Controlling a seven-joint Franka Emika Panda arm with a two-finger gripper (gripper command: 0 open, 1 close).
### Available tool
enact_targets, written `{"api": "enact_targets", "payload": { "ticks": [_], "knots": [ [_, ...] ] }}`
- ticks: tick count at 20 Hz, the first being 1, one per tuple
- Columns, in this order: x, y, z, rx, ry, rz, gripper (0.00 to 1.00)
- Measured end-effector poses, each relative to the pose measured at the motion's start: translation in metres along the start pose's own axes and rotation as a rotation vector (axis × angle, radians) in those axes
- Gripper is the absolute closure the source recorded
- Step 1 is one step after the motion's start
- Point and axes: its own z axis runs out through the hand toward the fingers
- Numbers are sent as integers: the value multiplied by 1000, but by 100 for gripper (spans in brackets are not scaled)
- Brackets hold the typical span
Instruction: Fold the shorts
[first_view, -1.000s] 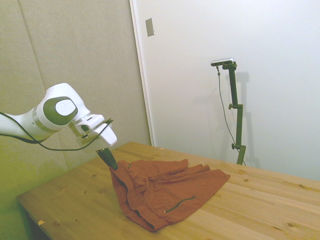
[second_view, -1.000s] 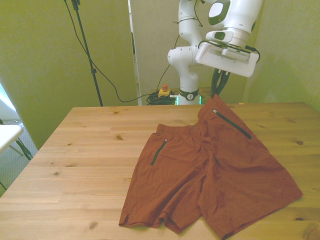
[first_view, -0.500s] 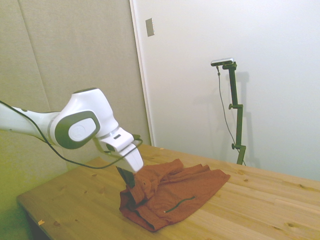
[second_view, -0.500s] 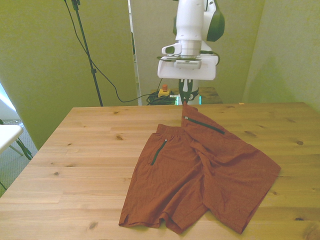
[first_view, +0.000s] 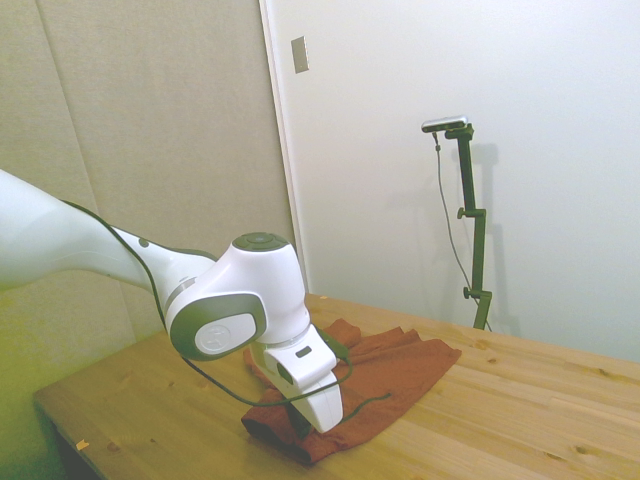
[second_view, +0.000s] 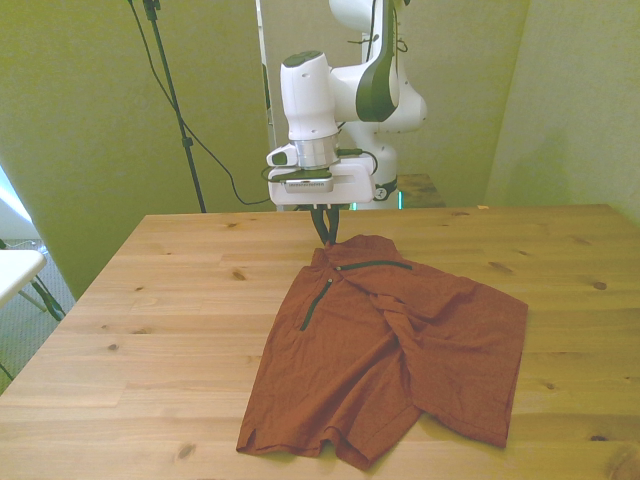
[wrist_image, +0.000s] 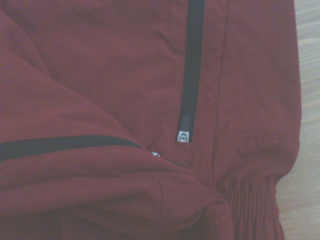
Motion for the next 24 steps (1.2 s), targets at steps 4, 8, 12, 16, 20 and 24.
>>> {"api": "enact_targets", "payload": {
  "ticks": [4, 8, 12, 16, 20, 24],
  "knots": [
    [7, -5, 4, 0, 8, 3, 0],
    [16, -12, 4, 7, 19, 1, 0],
    [13, -25, -20, 15, 70, -54, 0],
    [-28, -62, -59, -19, 198, -207, 0],
    [-97, -111, -58, -103, 348, -375, 0],
    [-176, -159, -21, -173, 521, -553, 0]
  ]
}}
